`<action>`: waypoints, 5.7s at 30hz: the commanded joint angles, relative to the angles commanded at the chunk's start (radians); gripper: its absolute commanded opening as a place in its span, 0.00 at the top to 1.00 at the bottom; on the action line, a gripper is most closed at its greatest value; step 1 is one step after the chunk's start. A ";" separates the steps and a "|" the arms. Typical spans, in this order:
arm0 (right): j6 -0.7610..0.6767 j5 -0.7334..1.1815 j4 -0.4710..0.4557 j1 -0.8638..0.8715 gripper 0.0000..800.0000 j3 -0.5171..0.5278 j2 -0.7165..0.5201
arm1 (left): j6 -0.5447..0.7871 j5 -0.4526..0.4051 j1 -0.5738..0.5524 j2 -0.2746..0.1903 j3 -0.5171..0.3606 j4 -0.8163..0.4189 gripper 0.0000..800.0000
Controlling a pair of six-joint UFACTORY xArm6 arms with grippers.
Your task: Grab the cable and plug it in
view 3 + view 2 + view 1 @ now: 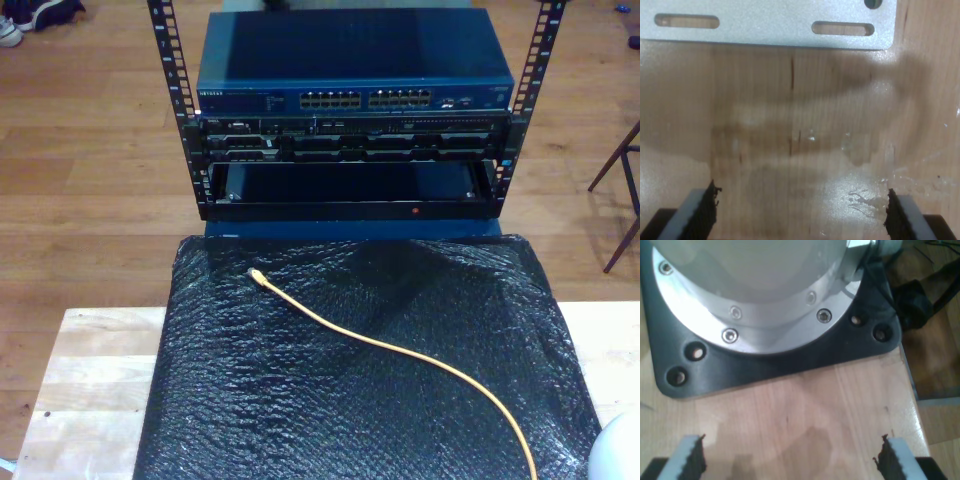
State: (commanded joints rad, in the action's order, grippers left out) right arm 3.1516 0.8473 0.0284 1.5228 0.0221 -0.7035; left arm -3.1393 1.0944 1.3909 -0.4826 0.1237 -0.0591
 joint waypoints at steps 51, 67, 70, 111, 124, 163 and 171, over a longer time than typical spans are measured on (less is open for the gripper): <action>-0.585 0.422 0.187 -0.262 0.00 -0.647 0.130 | -0.342 0.359 -0.218 0.005 0.333 0.051 0.00; -0.901 0.704 0.356 -0.430 0.00 -0.904 0.276 | -0.703 0.428 -0.560 0.137 0.480 0.137 0.00; -0.925 0.778 0.420 -0.430 0.00 -0.944 0.275 | -0.709 0.430 -0.577 0.135 0.482 0.152 0.00; -1.574 0.749 0.700 -1.028 0.00 -1.114 0.198 | -0.959 0.437 -0.657 0.114 0.514 0.387 0.00; -1.765 0.482 0.681 -1.435 0.01 -1.166 0.367 | -0.962 0.423 -0.655 0.112 0.505 0.410 0.00; -2.559 0.296 0.057 -2.104 0.01 -1.335 0.753 | -0.961 0.423 -0.654 0.106 0.491 0.410 0.00; -2.576 0.192 0.057 -2.143 0.03 -1.327 0.819 | -0.961 0.423 -0.654 0.107 0.491 0.410 0.00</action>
State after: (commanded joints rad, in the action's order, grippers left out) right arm 0.5754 1.0391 0.0852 -0.6206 -1.3052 0.1158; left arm -4.0998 1.5179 0.7373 -0.3751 0.6147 0.3506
